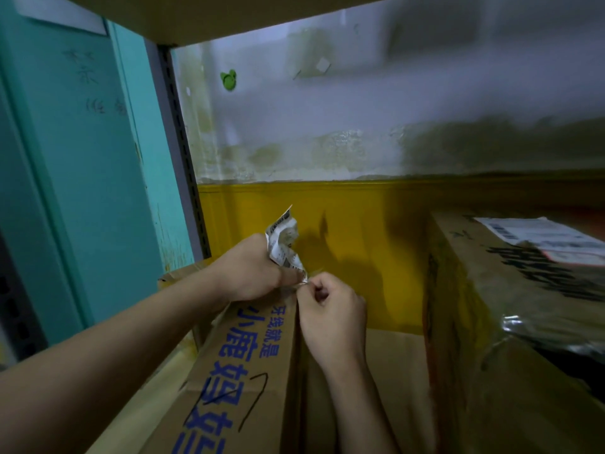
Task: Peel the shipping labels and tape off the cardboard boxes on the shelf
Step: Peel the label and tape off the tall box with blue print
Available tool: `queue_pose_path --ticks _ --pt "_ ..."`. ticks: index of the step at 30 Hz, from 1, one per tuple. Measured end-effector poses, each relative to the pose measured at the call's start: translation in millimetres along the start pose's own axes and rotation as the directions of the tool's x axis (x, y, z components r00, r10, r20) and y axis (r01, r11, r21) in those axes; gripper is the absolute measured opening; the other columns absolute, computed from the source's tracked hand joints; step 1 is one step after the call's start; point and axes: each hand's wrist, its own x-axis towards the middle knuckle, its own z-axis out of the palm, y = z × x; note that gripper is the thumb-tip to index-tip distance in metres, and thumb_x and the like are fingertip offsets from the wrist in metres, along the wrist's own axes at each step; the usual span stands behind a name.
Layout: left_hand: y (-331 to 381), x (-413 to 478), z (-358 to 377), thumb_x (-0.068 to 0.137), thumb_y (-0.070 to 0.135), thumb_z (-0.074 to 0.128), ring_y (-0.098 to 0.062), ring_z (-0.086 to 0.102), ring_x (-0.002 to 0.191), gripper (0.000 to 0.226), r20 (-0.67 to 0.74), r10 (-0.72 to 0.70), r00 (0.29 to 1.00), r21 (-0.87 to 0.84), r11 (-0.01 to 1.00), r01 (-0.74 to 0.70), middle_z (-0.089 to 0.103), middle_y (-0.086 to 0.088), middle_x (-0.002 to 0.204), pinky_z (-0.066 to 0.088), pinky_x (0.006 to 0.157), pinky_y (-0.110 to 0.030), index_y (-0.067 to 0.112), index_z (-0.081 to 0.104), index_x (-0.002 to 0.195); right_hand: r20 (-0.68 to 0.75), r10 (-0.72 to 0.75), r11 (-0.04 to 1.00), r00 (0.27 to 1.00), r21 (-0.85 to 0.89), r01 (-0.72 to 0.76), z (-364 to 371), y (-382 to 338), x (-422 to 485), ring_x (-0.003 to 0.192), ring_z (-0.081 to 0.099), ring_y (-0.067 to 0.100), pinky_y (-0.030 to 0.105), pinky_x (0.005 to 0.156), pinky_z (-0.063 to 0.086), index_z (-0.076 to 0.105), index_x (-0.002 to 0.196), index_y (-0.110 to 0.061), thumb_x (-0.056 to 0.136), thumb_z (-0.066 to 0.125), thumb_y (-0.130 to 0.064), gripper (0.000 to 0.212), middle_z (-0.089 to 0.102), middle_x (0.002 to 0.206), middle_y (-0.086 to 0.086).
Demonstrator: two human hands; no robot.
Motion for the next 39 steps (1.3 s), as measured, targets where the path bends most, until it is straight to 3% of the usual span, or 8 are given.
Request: queue_pose_path --ticks 4,10,13,17,21,28,35,39 --pt "2 1 -2 0.09 0.025 0.07 -0.006 0.056 0.055 0.02 0.025 0.068 0.997 0.102 0.992 -0.07 0.064 -0.002 0.068 0.046 0.053 -0.022 0.016 0.064 0.073 -0.015 -0.004 1.0 1.0 0.004 0.004 3 2 -1 0.053 0.042 0.008 0.018 0.048 0.026 0.048 0.06 -0.02 0.087 0.061 -0.014 0.031 0.051 0.058 -0.004" --pt "-2 1 -1 0.093 0.032 0.065 -0.024 0.059 0.064 0.028 0.045 0.12 0.992 0.219 0.967 -0.127 0.063 -0.014 0.073 0.048 0.06 -0.04 0.01 0.062 0.076 -0.084 -0.036 0.999 0.996 -0.01 0.036 7 7 0 0.052 0.039 0.009 0.017 0.047 0.025 0.043 0.058 -0.023 0.083 0.064 -0.012 0.034 0.048 0.058 -0.003" --pt "0 0 0 0.093 0.031 0.065 -0.021 0.056 0.064 0.028 0.031 0.145 0.989 0.259 0.954 -0.148 0.063 -0.013 0.073 0.045 0.058 -0.034 0.009 0.061 0.076 -0.14 -0.065 0.998 0.988 -0.014 0.064 10 9 1 0.052 0.037 0.011 0.02 0.049 0.024 0.041 0.059 -0.023 0.08 0.064 -0.009 0.034 0.046 0.059 -0.002" --pt "-2 1 -1 0.093 0.032 0.065 -0.022 0.057 0.061 0.029 0.024 0.15 0.988 0.27 0.951 -0.151 0.062 -0.013 0.071 0.047 0.057 -0.038 0.008 0.061 0.077 -0.171 -0.084 0.996 0.982 -0.012 0.083 12 10 1 0.052 0.038 0.014 0.022 0.05 0.023 0.044 0.058 -0.021 0.077 0.064 -0.009 0.03 0.048 0.059 0.0" --pt "-2 -3 -1 0.093 0.027 0.066 -0.014 0.052 0.055 0.028 0.015 0.176 0.984 0.274 0.946 -0.174 0.061 -0.012 0.068 0.039 0.048 -0.025 0.008 0.059 0.074 -0.181 -0.109 0.994 0.977 -0.016 0.108 14 12 1 0.053 0.039 0.014 0.022 0.049 0.023 0.044 0.059 -0.022 0.077 0.064 -0.01 0.029 0.049 0.06 0.0" --pt "-11 -5 6 0.09 0.024 0.068 -0.027 0.057 0.062 0.031 -0.077 0.194 0.978 0.211 0.962 -0.175 0.062 -0.016 0.068 0.045 0.059 -0.042 -0.001 0.059 0.075 -0.166 -0.121 0.992 0.979 -0.038 0.116 15 14 1 0.052 0.04 0.008 0.013 0.048 0.028 0.047 0.061 -0.023 0.078 0.064 -0.01 0.027 0.051 0.063 -0.001" --pt "-18 -10 10 0.077 0.054 0.054 -0.016 0.062 0.066 0.047 -0.109 0.255 0.961 0.226 0.948 -0.226 0.065 -0.002 0.072 0.05 0.065 -0.044 0.008 0.065 0.078 -0.183 -0.113 0.993 0.977 -0.038 0.107 16 14 1 0.053 0.039 0.009 0.01 0.05 0.029 0.052 0.06 -0.016 0.077 0.066 -0.006 0.024 0.053 0.063 0.001" --pt "-19 -12 13 0.087 0.028 0.069 -0.018 0.062 0.068 0.025 -0.155 0.278 0.948 0.215 0.946 -0.242 0.067 -0.004 0.073 0.048 0.065 -0.041 0.005 0.067 0.078 -0.183 -0.136 0.991 0.974 -0.03 0.133 16 12 -1 0.052 0.039 0.003 0.005 0.051 0.03 0.05 0.061 -0.021 0.077 0.067 -0.004 0.029 0.05 0.064 -0.001"
